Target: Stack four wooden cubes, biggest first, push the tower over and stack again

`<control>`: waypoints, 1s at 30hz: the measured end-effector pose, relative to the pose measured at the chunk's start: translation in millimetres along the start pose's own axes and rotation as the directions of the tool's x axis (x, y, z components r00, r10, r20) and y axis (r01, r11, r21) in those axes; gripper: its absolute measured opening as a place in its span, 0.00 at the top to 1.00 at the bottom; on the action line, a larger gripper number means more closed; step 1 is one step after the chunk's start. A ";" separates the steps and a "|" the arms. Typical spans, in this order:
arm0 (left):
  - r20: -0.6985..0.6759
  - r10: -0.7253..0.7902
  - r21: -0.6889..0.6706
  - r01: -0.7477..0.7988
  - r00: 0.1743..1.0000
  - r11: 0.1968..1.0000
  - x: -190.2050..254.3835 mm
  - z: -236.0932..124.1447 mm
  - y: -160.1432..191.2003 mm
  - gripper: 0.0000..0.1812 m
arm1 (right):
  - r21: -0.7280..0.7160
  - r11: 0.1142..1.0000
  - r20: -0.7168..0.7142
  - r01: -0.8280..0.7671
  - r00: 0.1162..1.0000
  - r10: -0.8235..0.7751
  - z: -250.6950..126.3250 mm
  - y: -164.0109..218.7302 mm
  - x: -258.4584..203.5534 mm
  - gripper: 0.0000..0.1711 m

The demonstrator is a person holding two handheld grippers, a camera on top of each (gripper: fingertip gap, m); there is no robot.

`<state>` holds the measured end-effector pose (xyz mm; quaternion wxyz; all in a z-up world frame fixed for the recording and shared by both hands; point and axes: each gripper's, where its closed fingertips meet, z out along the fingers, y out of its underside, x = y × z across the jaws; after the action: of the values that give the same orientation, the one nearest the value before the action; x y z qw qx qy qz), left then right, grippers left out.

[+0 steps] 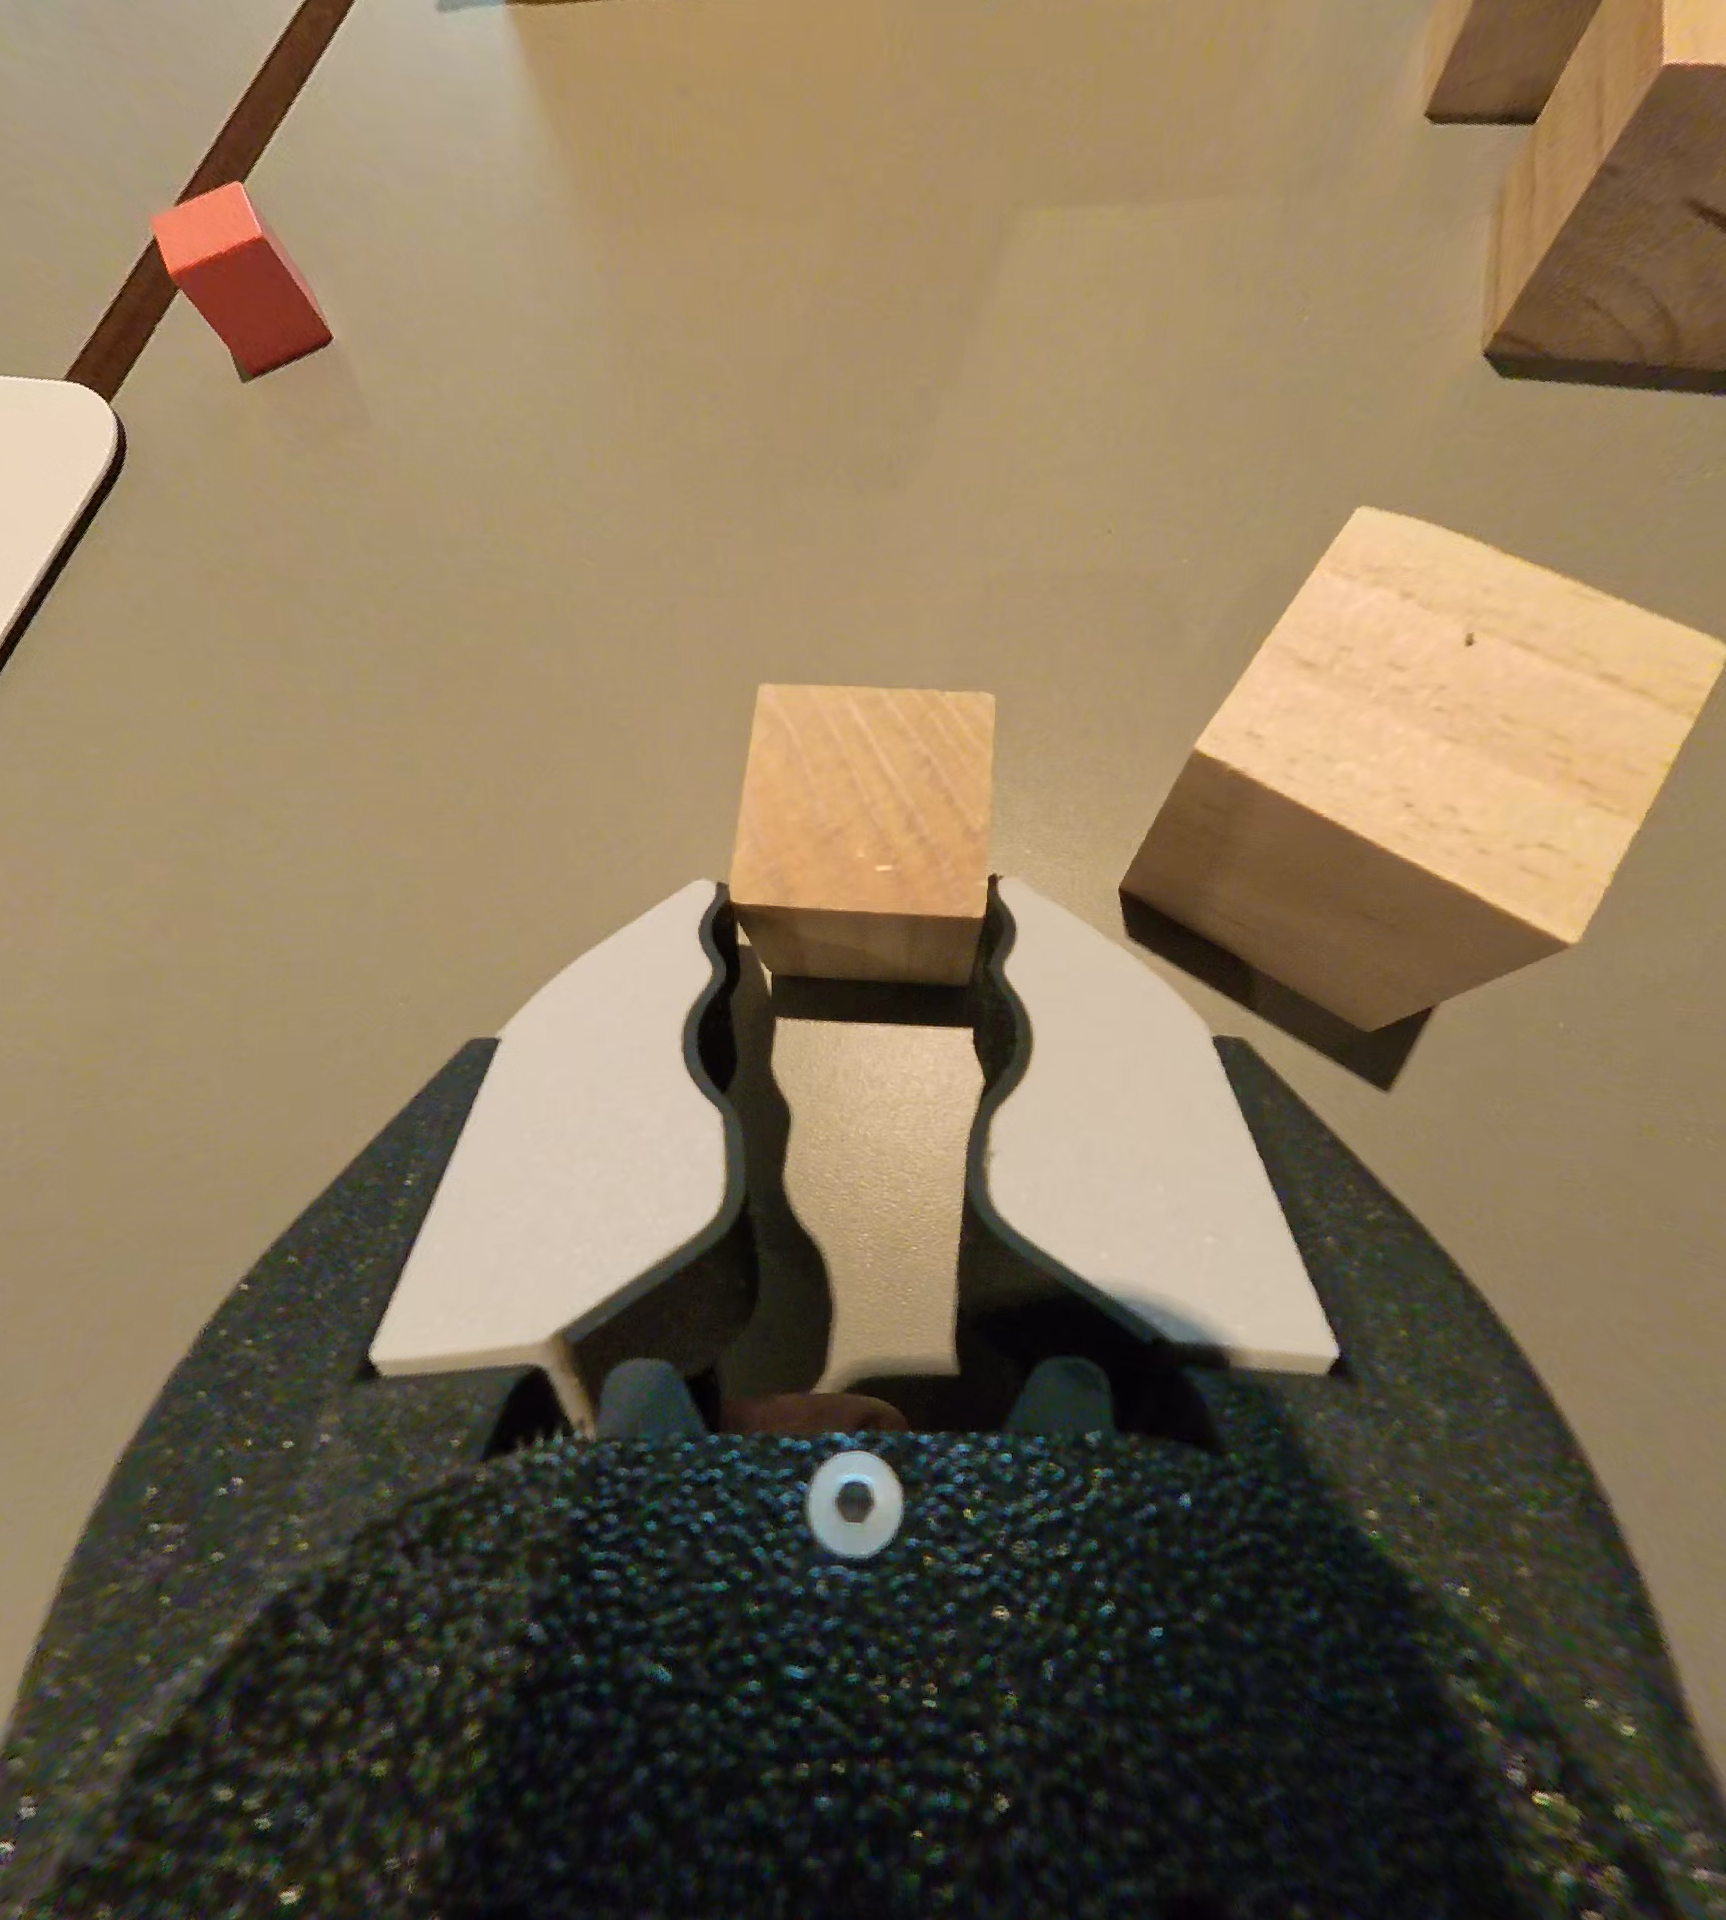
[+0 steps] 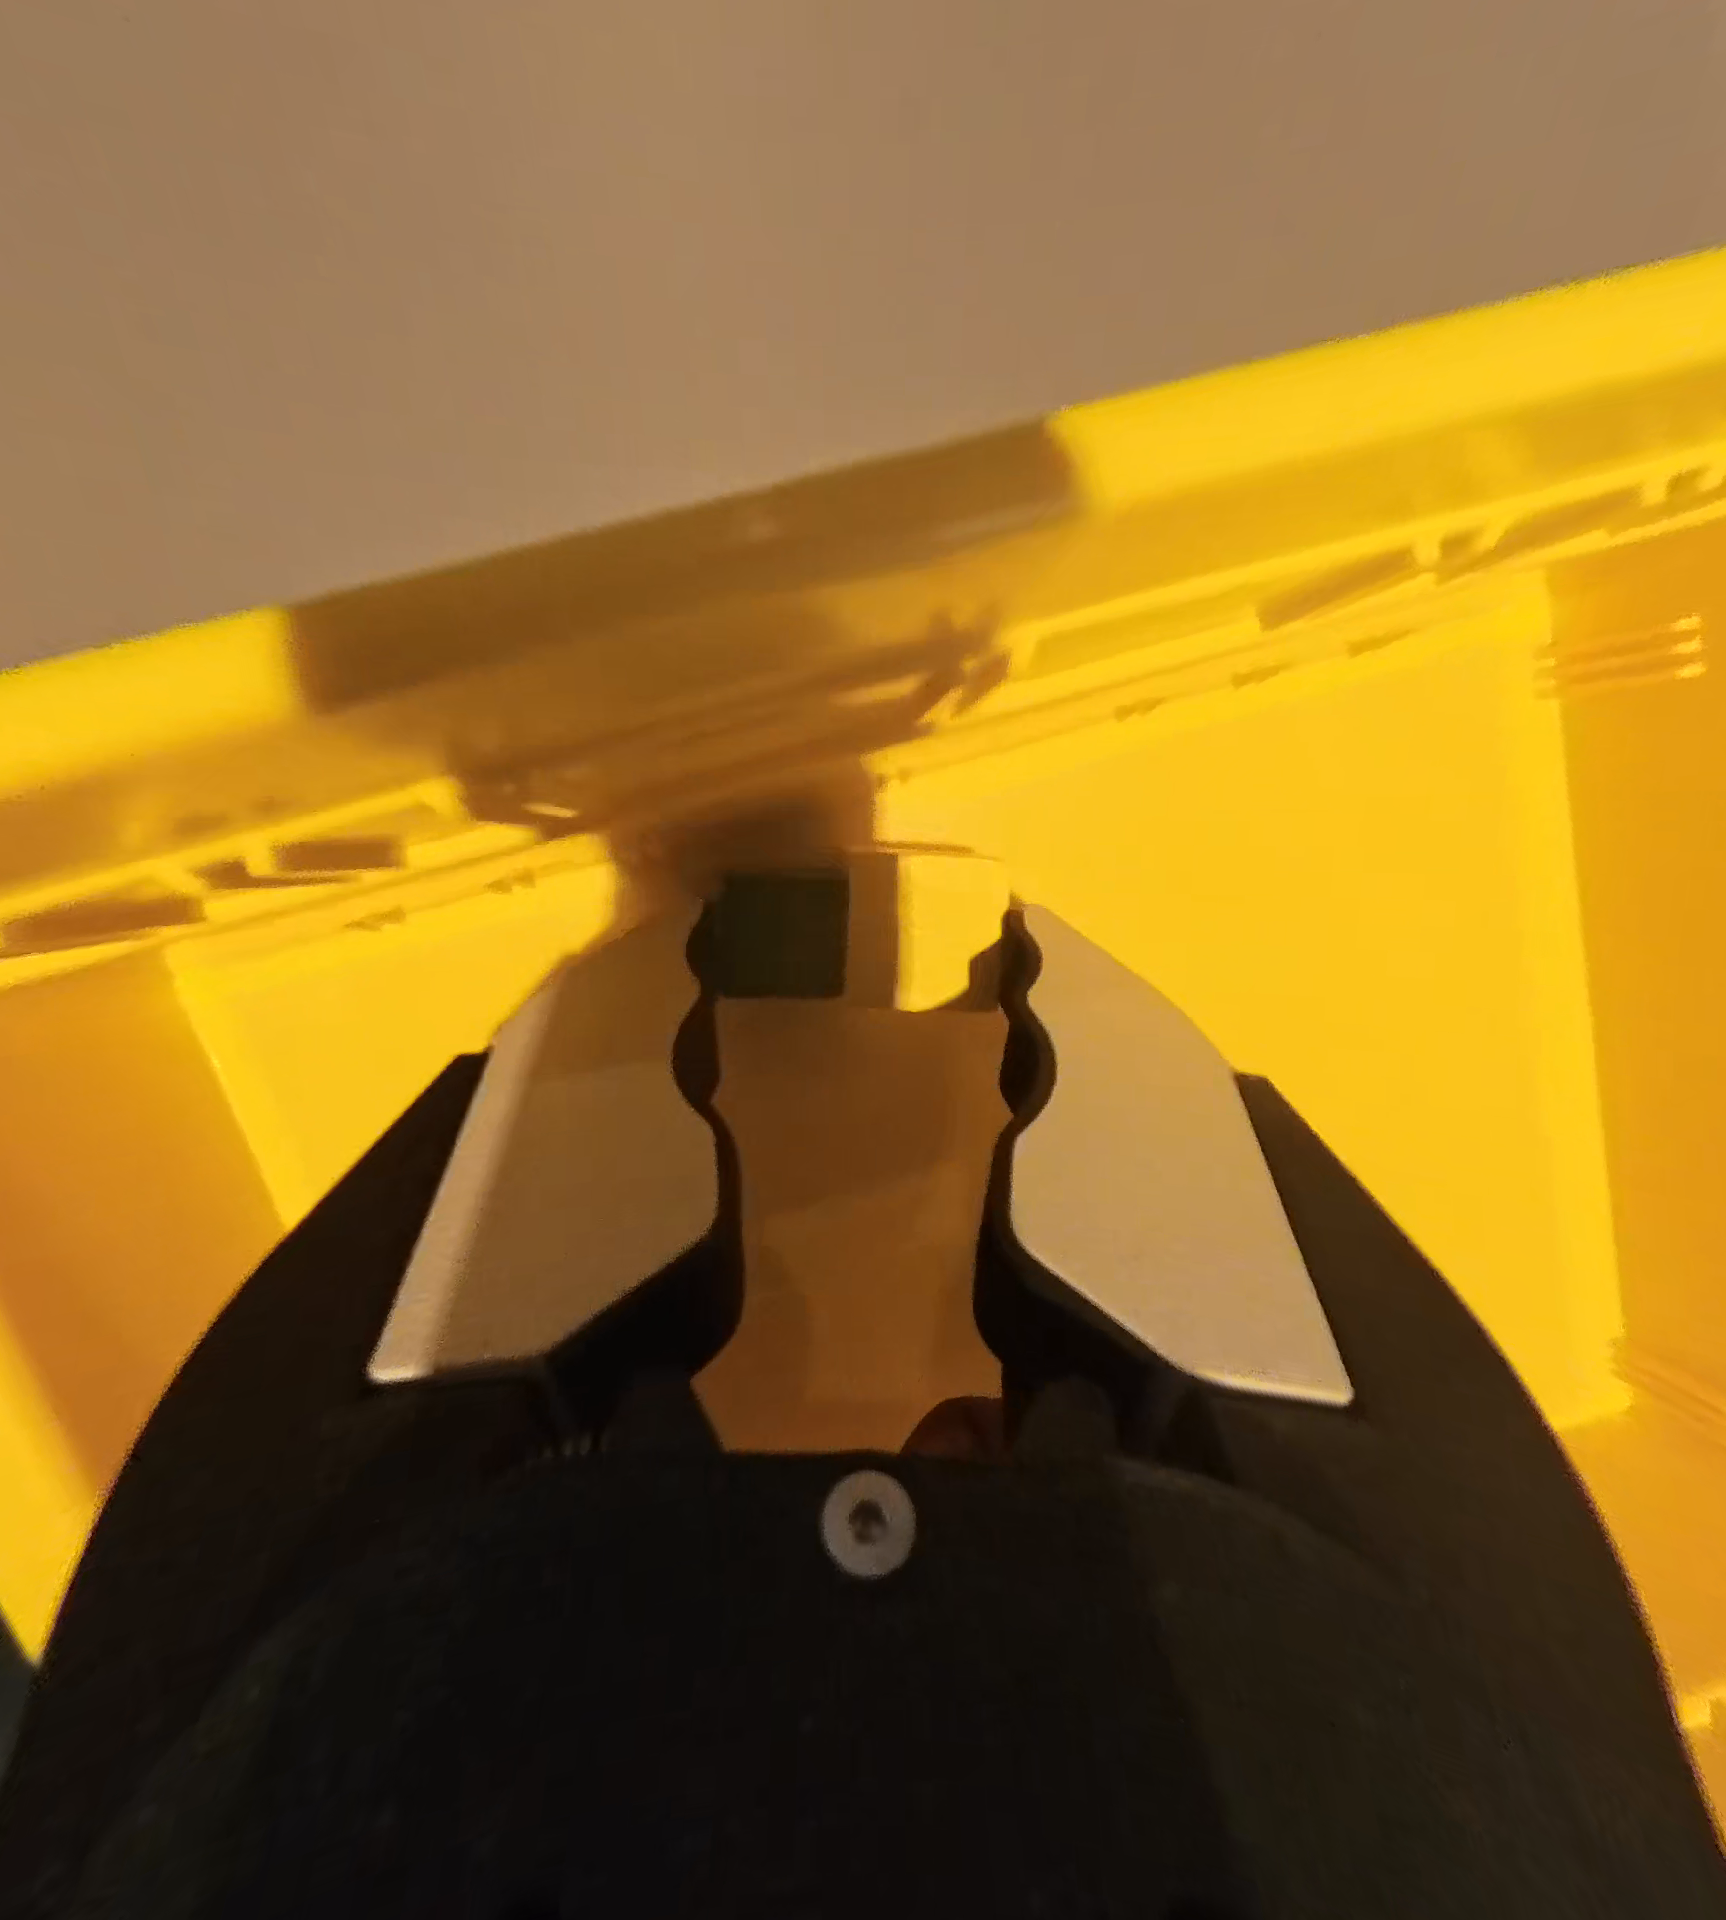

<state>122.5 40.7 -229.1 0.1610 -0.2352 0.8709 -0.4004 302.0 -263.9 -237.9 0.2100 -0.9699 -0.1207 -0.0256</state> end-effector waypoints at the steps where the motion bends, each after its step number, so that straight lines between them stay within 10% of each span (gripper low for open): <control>1: 0.000 0.001 0.000 -0.001 1.000 1.000 0.0 0.0 0.0 0.76 | 0.004 1.000 -0.010 -0.009 1.000 0.009 -2.4 0.8 1.0 0.70; 7: 0.015 -0.007 0.008 0.007 1.000 1.000 -2.3 -0.9 -0.8 0.76 | 0.183 0.978 -0.141 -0.099 0.982 0.126 -74.2 -18.6 3.7 0.70; 12: 0.012 -0.015 0.009 0.015 1.000 1.000 -2.9 -0.9 -0.8 0.76 | 0.335 0.942 -0.105 -0.022 0.993 0.060 -124.9 -86.0 -82.0 0.70; 18: 0.013 0.000 0.008 0.000 1.000 1.000 -1.6 -0.8 -0.6 0.76 | 0.214 0.972 -0.065 0.097 0.994 -0.085 -80.2 -129.3 -179.3 0.70; 30: -0.005 0.043 0.026 -0.043 0.999 0.999 7.4 -4.0 -1.7 0.76 | -0.034 0.999 0.043 0.008 0.999 -0.007 4.3 -110.4 -175.0 0.70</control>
<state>114.9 38.2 -225.9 0.1703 -0.2133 0.8709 -0.4087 105.4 -203.8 -215.1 0.1906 -0.9732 -0.1283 -0.0079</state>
